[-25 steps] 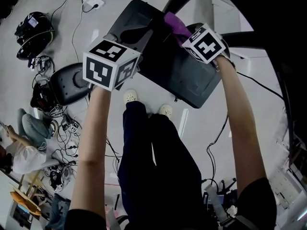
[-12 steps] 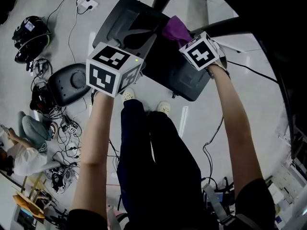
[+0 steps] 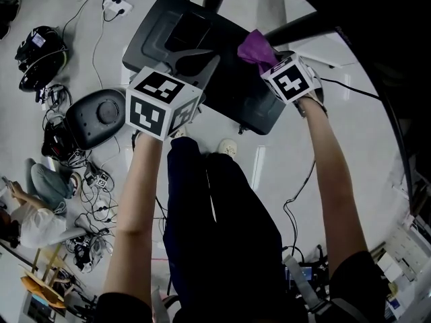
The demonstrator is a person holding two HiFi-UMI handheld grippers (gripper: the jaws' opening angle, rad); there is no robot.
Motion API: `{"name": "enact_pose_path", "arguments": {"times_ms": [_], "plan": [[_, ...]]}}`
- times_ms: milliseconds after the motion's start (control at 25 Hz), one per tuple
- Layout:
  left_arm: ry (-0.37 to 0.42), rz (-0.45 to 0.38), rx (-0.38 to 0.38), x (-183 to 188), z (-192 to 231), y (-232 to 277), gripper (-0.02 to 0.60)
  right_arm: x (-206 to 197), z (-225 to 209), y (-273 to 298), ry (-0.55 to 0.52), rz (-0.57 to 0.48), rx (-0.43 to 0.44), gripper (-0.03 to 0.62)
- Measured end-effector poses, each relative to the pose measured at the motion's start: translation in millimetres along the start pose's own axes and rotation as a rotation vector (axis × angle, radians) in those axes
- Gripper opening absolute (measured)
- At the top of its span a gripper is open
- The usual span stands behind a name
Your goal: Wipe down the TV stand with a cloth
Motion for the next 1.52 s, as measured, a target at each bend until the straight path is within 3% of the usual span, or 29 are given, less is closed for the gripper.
{"name": "enact_pose_path", "arguments": {"times_ms": [680, 920, 1080, 1280, 1520], "plan": [[-0.033, 0.029, -0.045, -21.2, -41.7, 28.0, 0.005, -86.1, -17.4, -21.7, 0.097, 0.065, -0.047, 0.095], [-0.05, 0.038, -0.051, -31.9, -55.5, 35.8, 0.005, -118.7, -27.5, -32.8, 0.141, 0.12, -0.127, 0.095], [-0.059, 0.042, -0.051, -38.3, -62.5, 38.8, 0.005, -133.6, -23.5, -35.2, 0.185, 0.094, -0.125, 0.095], [-0.072, 0.047, -0.037, -42.9, -62.5, 32.0, 0.005, -150.1, -9.6, -60.4, 0.397, 0.02, -0.093, 0.095], [-0.095, 0.045, -0.014, -49.6, -46.1, 12.6, 0.005, -115.9, 21.0, -80.7, 0.715, -0.183, 0.043, 0.095]]}}
Point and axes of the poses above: the fingertips, and each gripper's own axes: y forward along the fingers, z to its left, x out of its top, the point moved 8 cm from there along -y, backward along the fingers, and after that the axes turned 3 degrees about -x, right-handed, at the moved point
